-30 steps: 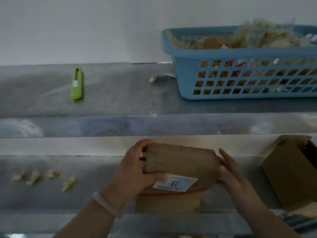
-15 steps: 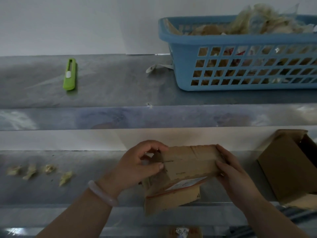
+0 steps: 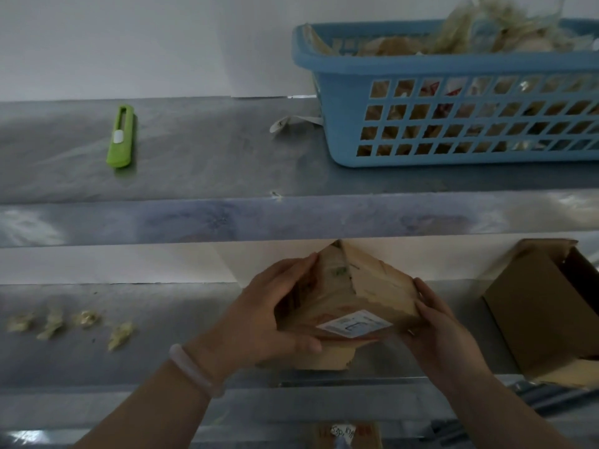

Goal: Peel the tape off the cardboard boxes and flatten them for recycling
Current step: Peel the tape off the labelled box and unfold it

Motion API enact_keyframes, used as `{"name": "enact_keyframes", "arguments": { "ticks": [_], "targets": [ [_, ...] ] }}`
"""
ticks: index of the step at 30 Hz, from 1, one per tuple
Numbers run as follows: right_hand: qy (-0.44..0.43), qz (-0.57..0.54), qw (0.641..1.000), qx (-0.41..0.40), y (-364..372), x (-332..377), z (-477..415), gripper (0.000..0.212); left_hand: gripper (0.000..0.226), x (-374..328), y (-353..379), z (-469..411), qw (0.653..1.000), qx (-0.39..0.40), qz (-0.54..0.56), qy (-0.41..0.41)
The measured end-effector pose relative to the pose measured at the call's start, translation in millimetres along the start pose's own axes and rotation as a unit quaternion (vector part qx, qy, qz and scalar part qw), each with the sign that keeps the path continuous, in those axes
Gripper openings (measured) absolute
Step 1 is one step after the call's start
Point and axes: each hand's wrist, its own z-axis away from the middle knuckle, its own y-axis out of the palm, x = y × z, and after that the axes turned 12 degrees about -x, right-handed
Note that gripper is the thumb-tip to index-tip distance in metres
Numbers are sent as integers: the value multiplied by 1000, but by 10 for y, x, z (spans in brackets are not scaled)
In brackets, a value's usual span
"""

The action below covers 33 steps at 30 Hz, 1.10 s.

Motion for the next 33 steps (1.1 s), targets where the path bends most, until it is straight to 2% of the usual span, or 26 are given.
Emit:
{"name": "enact_keyframes", "arguments": {
  "ticks": [2, 3, 5, 6, 10, 13, 14, 18, 20, 24, 25, 27, 28, 30, 33],
  "targets": [
    [6, 35, 999, 2, 50, -30, 52, 37, 93, -28, 20, -2, 995, -43, -78, 34],
    [-26, 114, 993, 9, 63, -31, 91, 36, 91, -55, -3, -26, 991, -68, -102, 46],
    [-130, 321, 938, 21, 96, 14, 160, 31, 89, -109, -87, -101, 982, -75, -160, 60],
    [-175, 377, 909, 29, 140, 65, 214, 33, 88, -125, -129, -145, 976, -66, -193, 71],
    [-311, 358, 869, 139, 342, 264, 372, 50, 84, -137, -105, -232, 950, 3, -289, 118],
    [-375, 478, 769, 197, 455, 276, 368, 52, 83, -47, -37, -225, 950, 14, -293, 109],
    [-368, 485, 767, 201, 474, 274, 348, 52, 84, -10, -43, -226, 952, 14, -287, 103],
    [-245, 415, 847, 223, 542, 350, 282, 49, 85, 107, -80, -241, 955, 16, -279, 97],
    [-227, 413, 850, 234, 576, 414, 245, 53, 85, 123, -72, -235, 955, 17, -281, 94],
    [-242, 486, 811, 218, 654, 526, 214, 58, 84, 140, -69, -223, 958, 10, -270, 94],
    [-276, 523, 781, 202, 663, 543, 220, 60, 84, 146, -72, -225, 958, 9, -269, 94],
    [-353, 596, 697, 186, 672, 562, 245, 63, 84, 159, -82, -225, 959, 9, -267, 92],
    [-371, 608, 674, 196, 671, 558, 259, 62, 84, 166, -86, -227, 960, 10, -264, 90],
    [-385, 614, 655, 212, 672, 546, 270, 56, 84, 177, -96, -234, 963, 9, -254, 88],
    [-391, 595, 678, 186, 700, 557, 263, 38, 83, 166, -98, -249, 966, 6, -245, 88]
  ]
}}
